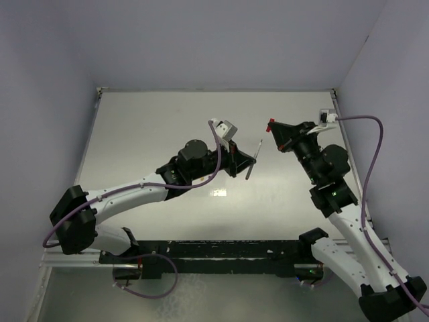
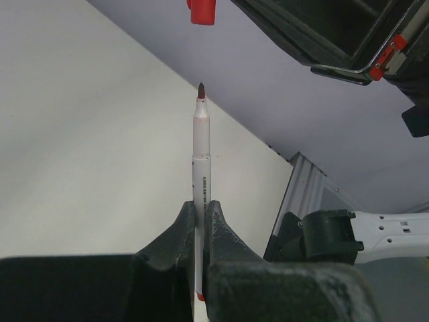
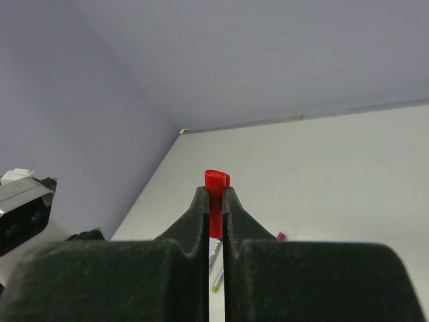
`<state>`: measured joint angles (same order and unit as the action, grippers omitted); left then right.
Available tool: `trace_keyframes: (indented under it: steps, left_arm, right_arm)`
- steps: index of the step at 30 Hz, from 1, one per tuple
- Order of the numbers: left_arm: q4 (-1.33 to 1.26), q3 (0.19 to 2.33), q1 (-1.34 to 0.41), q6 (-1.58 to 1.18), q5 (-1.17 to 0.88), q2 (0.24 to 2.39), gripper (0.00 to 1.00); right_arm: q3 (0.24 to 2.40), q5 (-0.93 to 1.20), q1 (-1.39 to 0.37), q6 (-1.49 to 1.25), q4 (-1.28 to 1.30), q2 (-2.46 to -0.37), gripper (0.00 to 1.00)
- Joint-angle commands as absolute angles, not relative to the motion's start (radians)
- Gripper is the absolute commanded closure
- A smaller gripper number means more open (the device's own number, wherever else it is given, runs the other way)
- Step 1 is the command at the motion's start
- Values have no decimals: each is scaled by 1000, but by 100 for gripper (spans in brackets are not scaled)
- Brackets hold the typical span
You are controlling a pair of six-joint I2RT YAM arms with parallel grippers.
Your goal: Insert the pens into the pen caps
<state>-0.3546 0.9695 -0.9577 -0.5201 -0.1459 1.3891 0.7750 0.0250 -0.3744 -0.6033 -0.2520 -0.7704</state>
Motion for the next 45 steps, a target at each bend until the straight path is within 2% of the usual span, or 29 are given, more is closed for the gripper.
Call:
trace_keyframes:
  steps: [1,45]
  left_arm:
    - [-517,966,-954,-545,-207,1369,100]
    - [-494,964,-954,-537,-150,1365,100]
  right_arm:
    - [763,63,-373,-626,-364,-740,100]
    - [738,114,-373,-687,-355,-712,100]
